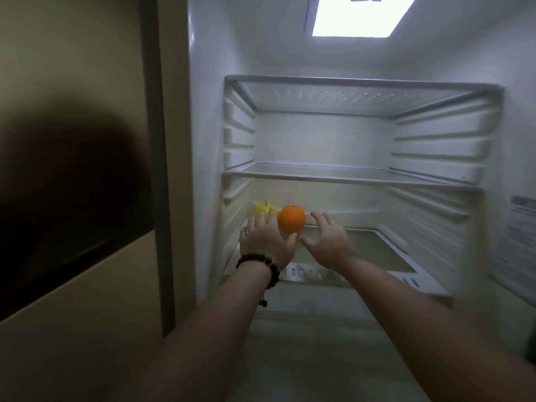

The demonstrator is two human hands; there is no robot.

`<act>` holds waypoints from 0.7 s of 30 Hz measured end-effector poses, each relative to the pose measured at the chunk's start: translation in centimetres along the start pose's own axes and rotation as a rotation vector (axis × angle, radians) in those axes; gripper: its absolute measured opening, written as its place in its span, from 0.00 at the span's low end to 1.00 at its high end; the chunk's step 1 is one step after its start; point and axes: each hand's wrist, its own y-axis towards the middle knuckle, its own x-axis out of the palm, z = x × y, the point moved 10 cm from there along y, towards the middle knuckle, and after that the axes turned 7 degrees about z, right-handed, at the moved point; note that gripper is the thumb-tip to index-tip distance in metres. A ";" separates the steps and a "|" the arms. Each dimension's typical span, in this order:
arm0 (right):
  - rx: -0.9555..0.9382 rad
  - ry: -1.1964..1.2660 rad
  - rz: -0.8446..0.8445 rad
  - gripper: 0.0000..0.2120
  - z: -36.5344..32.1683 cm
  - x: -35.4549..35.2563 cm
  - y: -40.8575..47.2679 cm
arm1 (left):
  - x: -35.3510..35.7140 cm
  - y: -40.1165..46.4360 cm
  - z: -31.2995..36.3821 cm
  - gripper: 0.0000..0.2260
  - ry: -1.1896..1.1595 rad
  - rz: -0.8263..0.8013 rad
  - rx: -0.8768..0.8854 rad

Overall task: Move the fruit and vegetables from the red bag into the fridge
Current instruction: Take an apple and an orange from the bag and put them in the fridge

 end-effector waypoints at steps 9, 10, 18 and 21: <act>0.125 -0.086 0.119 0.27 -2.5 -5.6 -14.0 | -6.1 -11.7 0.3 0.30 -0.037 -0.034 0.081; 0.135 -0.078 0.118 0.27 -2.9 -6.1 -15.8 | -6.6 -13.2 0.4 0.30 -0.042 -0.038 0.090; 0.196 -0.156 0.040 0.26 -4.1 -8.3 -28.0 | -7.4 -24.8 1.0 0.31 -0.089 -0.149 0.154; 0.219 -0.183 0.052 0.25 -3.9 -9.7 -31.9 | -7.0 -28.6 1.6 0.31 -0.077 -0.211 0.162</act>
